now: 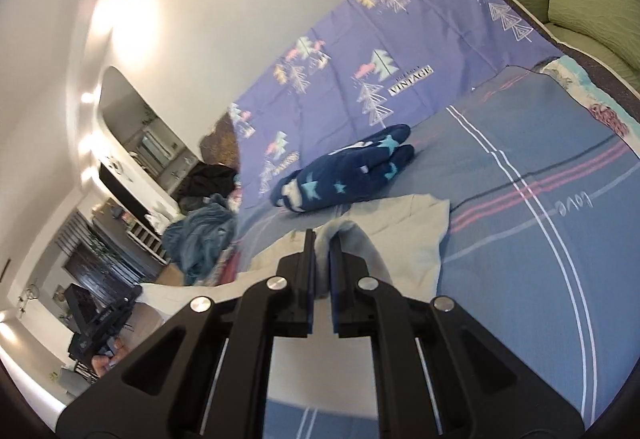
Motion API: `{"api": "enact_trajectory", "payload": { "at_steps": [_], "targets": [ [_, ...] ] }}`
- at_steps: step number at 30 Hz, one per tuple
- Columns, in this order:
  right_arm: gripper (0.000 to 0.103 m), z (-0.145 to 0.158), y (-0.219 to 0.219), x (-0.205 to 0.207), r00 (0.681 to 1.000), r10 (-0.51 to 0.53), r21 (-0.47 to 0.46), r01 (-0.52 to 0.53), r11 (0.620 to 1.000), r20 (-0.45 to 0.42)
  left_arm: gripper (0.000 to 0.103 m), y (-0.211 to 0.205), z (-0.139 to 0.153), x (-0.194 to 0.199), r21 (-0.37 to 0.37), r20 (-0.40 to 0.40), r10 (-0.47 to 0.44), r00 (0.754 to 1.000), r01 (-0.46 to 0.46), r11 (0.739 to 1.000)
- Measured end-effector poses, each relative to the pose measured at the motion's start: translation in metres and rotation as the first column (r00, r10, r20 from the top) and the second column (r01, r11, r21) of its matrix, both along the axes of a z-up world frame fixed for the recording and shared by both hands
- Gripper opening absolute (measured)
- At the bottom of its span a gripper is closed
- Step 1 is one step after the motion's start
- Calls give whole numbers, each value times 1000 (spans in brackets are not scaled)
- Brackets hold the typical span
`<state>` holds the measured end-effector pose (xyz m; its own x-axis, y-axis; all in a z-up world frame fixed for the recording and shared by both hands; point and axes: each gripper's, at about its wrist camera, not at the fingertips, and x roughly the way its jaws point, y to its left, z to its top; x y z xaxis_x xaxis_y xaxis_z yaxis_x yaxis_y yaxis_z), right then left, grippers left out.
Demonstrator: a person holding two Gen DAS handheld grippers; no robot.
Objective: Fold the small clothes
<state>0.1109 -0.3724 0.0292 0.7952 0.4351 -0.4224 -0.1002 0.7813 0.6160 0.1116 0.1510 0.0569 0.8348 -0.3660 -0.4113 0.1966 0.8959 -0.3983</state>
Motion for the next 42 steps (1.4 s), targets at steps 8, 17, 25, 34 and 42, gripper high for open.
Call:
{"api": "enact_trajectory", "payload": {
  "at_steps": [8, 17, 25, 34, 42],
  "targets": [
    [6, -55, 5, 122, 984, -50, -51, 42, 998, -168, 8, -5, -51, 125, 50, -149, 48, 988, -41, 998],
    [33, -117, 1, 185, 939, -87, -116, 51, 992, -332, 29, -4, -125, 209, 111, -300, 122, 946, -92, 990],
    [54, -94, 0, 144, 967, -66, -338, -21, 941, -244, 45, 5, -107, 158, 211, -192, 75, 979, -33, 977],
    [73, -123, 67, 151, 942, 47, -680, -274, 680, -332, 54, -51, -141, 157, 605, -235, -4, 972, 150, 782],
    [76, -140, 10, 232, 908, -220, -541, -9, 841, -357, 82, -41, -143, 248, 618, -226, 170, 959, 7, 786]
  ]
}}
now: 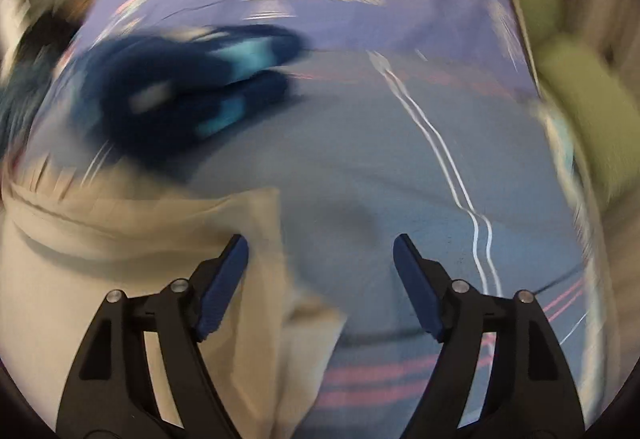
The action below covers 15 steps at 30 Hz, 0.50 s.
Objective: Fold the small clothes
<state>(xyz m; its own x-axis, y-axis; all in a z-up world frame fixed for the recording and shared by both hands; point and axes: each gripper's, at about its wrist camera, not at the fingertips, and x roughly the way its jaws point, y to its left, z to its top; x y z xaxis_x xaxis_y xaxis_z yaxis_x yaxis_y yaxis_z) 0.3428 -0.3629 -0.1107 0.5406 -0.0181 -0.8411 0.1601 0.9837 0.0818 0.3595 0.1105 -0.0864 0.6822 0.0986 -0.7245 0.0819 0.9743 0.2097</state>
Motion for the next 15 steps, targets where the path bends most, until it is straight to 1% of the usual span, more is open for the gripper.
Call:
{"api": "enact_trajectory", "payload": {
  "at_steps": [1, 2, 3, 4, 6, 7, 9, 10, 12, 13, 14, 15],
  "targets": [
    [76, -2, -10, -2, 999, -31, 78, 30, 996, 9, 82, 8, 2, 7, -6, 14, 76, 997, -76, 997],
    [76, -2, -14, -6, 999, -41, 105, 39, 994, 25, 82, 20, 3, 11, -7, 25, 167, 986, -167, 986],
    [76, -1, -16, -11, 999, -40, 103, 36, 994, 36, 82, 24, 4, 11, -26, 27, 181, 983, -180, 983],
    [76, 0, -17, -19, 999, -31, 83, 27, 996, 44, 82, 32, 6, 7, -72, 26, 177, 984, -174, 982],
    [76, 3, -20, -33, 998, -23, 76, 18, 997, 60, 82, 39, 8, -4, -105, 15, 165, 986, -162, 981],
    [76, 6, -23, -41, 997, -18, 93, 11, 996, 71, 82, 41, 9, -10, -119, 8, 153, 988, -151, 981],
    [76, 13, -28, -51, 996, -1, 141, -11, 990, 87, 82, 41, 10, -24, -170, -4, 100, 995, -99, 980],
    [76, 18, -30, -53, 995, 7, 164, -23, 986, 95, 82, 41, 13, -32, -212, -12, 58, 998, -59, 976],
    [76, 28, -31, -51, 994, 23, 202, -45, 978, 110, 82, 37, 16, -36, -259, -16, 7, 1000, -10, 966],
    [76, 33, -31, -48, 993, 42, 235, -67, 970, 112, 82, 35, 18, -35, -274, -15, -14, 1000, 9, 962],
    [76, 34, -30, -43, 992, 63, 273, -90, 958, 106, 82, 31, 20, -34, -282, -19, -25, 1000, 18, 959],
    [76, 35, -29, -40, 992, 70, 291, -97, 952, 101, 82, 26, 19, -30, -293, -27, -31, 999, 22, 956]
  ]
}}
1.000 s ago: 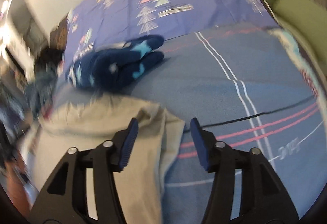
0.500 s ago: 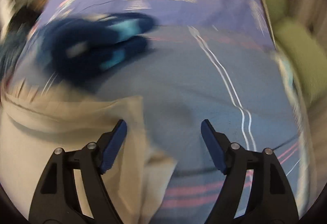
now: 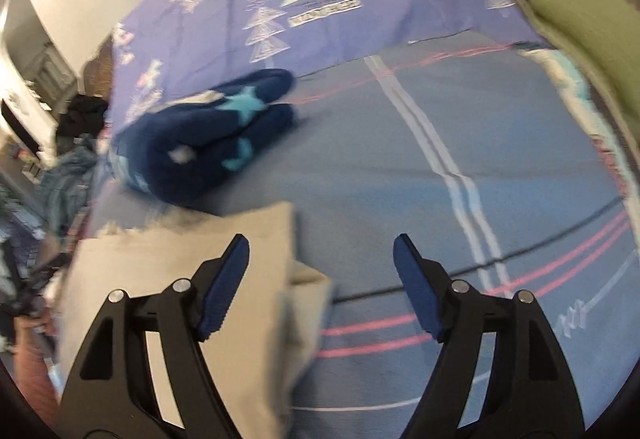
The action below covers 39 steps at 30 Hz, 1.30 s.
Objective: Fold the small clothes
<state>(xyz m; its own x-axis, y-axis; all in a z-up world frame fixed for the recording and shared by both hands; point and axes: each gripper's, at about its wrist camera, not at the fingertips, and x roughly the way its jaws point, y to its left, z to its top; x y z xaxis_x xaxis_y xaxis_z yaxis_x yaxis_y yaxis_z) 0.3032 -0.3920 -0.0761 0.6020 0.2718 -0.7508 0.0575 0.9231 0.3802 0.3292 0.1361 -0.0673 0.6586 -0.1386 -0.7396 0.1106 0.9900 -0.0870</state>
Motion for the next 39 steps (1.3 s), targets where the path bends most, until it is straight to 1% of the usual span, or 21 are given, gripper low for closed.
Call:
{"api": "enact_trajectory", "payload": {
  "at_steps": [2, 3, 5, 6, 7, 8, 9, 10, 11, 13, 16, 20, 22, 24, 25, 27, 28, 29, 31, 34, 39],
  "targets": [
    [76, -3, 3, 10, 1000, 12, 20, -11, 1000, -14, 79, -4, -4, 10, -39, -26, -1, 1000, 0, 999],
    [76, -6, 6, 16, 999, 21, 21, -21, 1000, -24, 74, -5, -6, 15, -59, -38, -1, 999, -2, 998],
    [71, -13, 13, 24, 998, 43, 20, -42, 999, -39, 62, -5, -11, 26, -81, -61, -3, 998, -2, 997],
    [68, -17, 17, 28, 997, 57, 26, -55, 998, -48, 48, -6, -14, 34, -81, -72, -4, 997, -2, 997],
    [61, -22, 20, 33, 995, 75, 40, -72, 997, -62, 34, -7, -17, 38, -81, -81, -6, 997, 0, 997],
    [44, -27, 23, 36, 993, 88, 53, -84, 995, -75, 28, -9, -20, 42, -83, -91, -9, 996, 2, 997],
    [28, -31, 27, 40, 990, 106, 67, -100, 993, -91, 7, -10, -21, 43, -84, -85, -11, 996, 3, 996],
    [11, -31, 28, 40, 990, 104, 63, -99, 993, -91, 2, -11, -20, 44, -82, -75, -7, 997, 1, 997],
    [5, -29, 29, 39, 993, 94, 52, -91, 995, -76, 2, -11, -18, 43, -89, -68, -8, 998, 1, 996],
    [5, -17, 28, 30, 997, 80, 33, -80, 996, -11, 2, -11, -10, 38, -85, -22, -3, 1000, 1, 996],
    [4, 1, 17, 15, 996, 67, 94, -73, 993, 65, 2, -8, 6, 27, -105, 37, -13, 999, 17, 994],
    [4, 18, 12, 14, 993, 40, 95, -51, 994, 109, 2, -11, 22, 28, -88, 89, -8, 996, 16, 996],
    [4, 12, 15, 25, 997, 24, 70, -29, 997, 80, 2, -17, 20, 38, -56, 89, 3, 996, 2, 998],
    [7, -7, 22, 39, 1000, 18, -14, -18, 1000, -10, 2, -23, 10, 50, 15, 69, 2, 998, -3, 1000],
    [14, -13, 24, 40, 999, 3, -50, -5, 999, -34, 2, -28, -1, 57, 54, 31, 6, 999, -8, 998],
    [16, -17, 23, 27, 999, -20, -76, 18, 997, -29, 6, -30, -14, 59, 84, -5, 20, 1000, -19, 996],
    [21, -16, 19, 17, 1000, -24, -60, 23, 998, -13, 9, -28, -15, 55, 89, -1, 25, 1000, -25, 996],
    [29, -14, 14, 3, 999, -32, -42, 32, 999, 3, 13, -24, -13, 44, 89, 14, 44, 999, -45, 995],
    [36, -8, 2, -33, 999, -43, -13, 44, 999, 31, 41, -9, -3, 17, 45, 52, 83, 995, -85, 995],
    [37, -1, -12, -93, 998, -50, -13, 51, 999, 42, 45, 16, 18, -37, -8, 101, 121, 987, -121, 993],
    [50, -2, -30, -183, 994, -106, 109, 102, 989, 31, 53, 46, 23, -128, -130, 55, 143, 988, -135, 982]
  ]
}}
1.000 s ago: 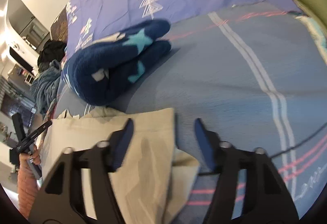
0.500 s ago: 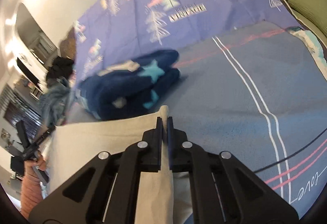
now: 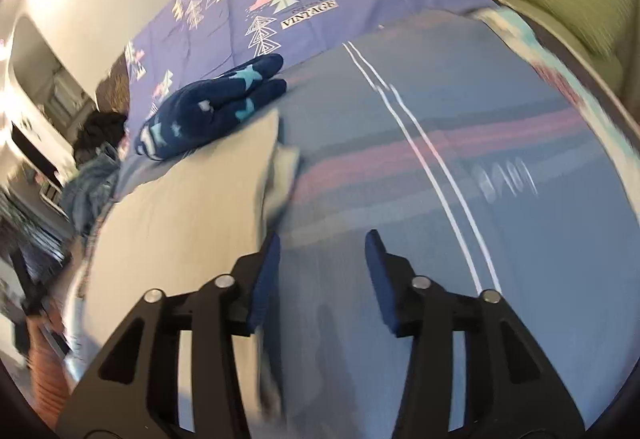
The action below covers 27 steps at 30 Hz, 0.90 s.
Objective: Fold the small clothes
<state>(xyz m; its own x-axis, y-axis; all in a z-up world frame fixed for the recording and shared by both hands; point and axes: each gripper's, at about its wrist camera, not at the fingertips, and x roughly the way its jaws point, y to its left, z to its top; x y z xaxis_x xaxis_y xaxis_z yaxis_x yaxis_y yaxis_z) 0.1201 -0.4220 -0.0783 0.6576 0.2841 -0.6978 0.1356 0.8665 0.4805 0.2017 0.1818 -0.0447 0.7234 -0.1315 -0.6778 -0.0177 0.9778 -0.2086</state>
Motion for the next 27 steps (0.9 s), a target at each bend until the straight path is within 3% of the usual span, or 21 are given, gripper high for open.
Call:
{"api": "enact_trajectory", "payload": {
  "at_steps": [6, 9, 11, 15, 17, 21, 22, 23, 24, 25, 26, 27],
  "targets": [
    [64, -13, 17, -74, 1000, 5, 118, -3, 993, -16, 58, -9, -29, -100, -137, -66, -78, 995, 69, 988],
    [69, -19, 32, -95, 1000, 26, 203, -25, 979, -6, 58, -19, -49, -125, -296, -92, -143, 986, 110, 949],
    [70, -25, 45, -93, 998, 58, 260, -54, 964, -7, 58, -28, -62, -126, -396, -99, -197, 975, 143, 907],
    [76, -39, 53, -72, 999, -31, 335, 36, 941, -20, 58, -35, -75, -103, -430, -63, -162, 985, 119, 895],
    [80, -38, 54, -62, 999, -50, 363, 50, 931, -8, 58, -32, -79, -90, -481, -59, -132, 990, 87, 872],
    [80, -37, 66, -38, 997, -83, 301, 80, 950, -4, 56, -33, -78, -70, -505, -55, -115, 992, 72, 860],
    [80, -37, 70, -35, 996, -92, 280, 89, 956, -3, 48, -35, -78, -66, -495, -56, -109, 992, 67, 866],
    [74, -36, 73, -34, 995, -102, 258, 99, 961, 0, 42, -37, -79, -62, -484, -64, -99, 993, 56, 873],
    [61, -36, 77, -31, 992, -123, 223, 122, 967, -6, 28, -36, -80, -59, -481, -72, -91, 993, 45, 876],
    [15, -41, 77, -28, 991, -130, 221, 133, 966, -29, 8, -34, -84, -55, -494, -90, -81, 993, 26, 869],
    [8, -51, 73, -24, 989, -128, 291, 142, 946, -66, 5, -32, -86, -52, -514, -106, -82, 991, 16, 858],
    [7, -56, 68, -25, 986, -150, 339, 167, 926, -76, 3, -29, -89, -50, -551, -123, -74, 990, -6, 834]
  ]
}}
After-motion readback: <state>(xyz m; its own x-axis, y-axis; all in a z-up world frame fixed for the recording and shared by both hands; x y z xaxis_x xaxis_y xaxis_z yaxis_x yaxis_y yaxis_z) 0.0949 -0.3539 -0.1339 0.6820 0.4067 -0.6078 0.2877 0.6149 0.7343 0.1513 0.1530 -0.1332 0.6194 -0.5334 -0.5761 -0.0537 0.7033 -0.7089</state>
